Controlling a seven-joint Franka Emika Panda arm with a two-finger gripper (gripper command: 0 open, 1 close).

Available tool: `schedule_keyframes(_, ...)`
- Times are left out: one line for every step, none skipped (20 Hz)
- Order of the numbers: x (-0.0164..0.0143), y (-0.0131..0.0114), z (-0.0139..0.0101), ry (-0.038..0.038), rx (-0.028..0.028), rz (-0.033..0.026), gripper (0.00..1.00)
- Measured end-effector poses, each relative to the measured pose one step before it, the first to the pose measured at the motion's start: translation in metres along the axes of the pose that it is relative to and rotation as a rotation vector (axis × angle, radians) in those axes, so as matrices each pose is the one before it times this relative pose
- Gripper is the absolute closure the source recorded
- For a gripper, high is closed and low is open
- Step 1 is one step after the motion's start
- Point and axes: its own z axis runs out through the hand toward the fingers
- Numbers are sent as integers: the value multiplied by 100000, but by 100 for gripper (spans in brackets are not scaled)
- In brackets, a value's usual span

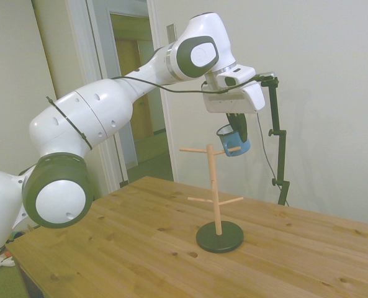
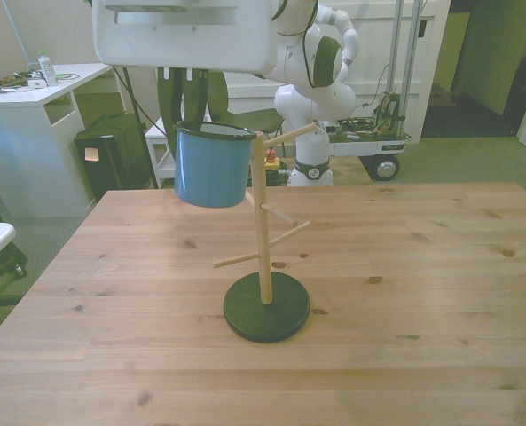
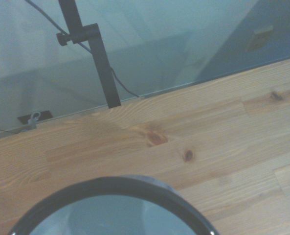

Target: Hang the mug

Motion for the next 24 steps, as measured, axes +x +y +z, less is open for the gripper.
schedule_keyframes(-175, -169, 20, 201, -256, -268, 100)
schedule_keyframes(-127, -122, 20, 173, -232, -246, 100)
schedule_keyframes(-25, -25, 38, 47, -148, -55, 100)
schedule_keyframes(4, -3, 76, -69, -103, 0, 100)
schedule_keyframes(15, 7, 116, -112, -158, 22, 100)
schedule_keyframes(16, 29, 155, -248, -306, 41, 0)
schedule_keyframes(-22, 48, 166, -497, -534, 27, 0)
schedule_keyframes(-10, 76, 137, -500, -544, 64, 0)
schedule_keyframes(44, 87, 64, -236, -299, 124, 0)
schedule_keyframes(61, 96, 25, -141, -209, 147, 0)
schedule_keyframes(68, 102, 18, -128, -203, 161, 0)
schedule_keyframes(79, 113, 19, -124, -206, 181, 0)
schedule_keyframes(84, 104, 13, -64, -143, 175, 0)
schedule_keyframes(64, 78, 0, -28, -88, 133, 0)
schedule_keyframes(78, 86, -20, 30, -37, 146, 0)
schedule_keyframes(77, 79, -25, 59, -5, 137, 0)
schedule_keyframes(57, 64, -51, 66, 24, 109, 0)
schedule_keyframes(64, 81, -111, 125, 90, 135, 0)
schedule_keyframes(48, 73, -153, 156, 125, 110, 0)
schedule_keyframes(46, 72, -154, 151, 128, 108, 0)
schedule_keyframes(76, 95, -120, 137, 83, 159, 0)
schedule_keyframes(95, 103, -56, 86, 12, 167, 0)
schedule_keyframes(91, 90, -5, 41, -35, 157, 0)
schedule_keyframes(78, 78, -9, 41, -24, 117, 0)
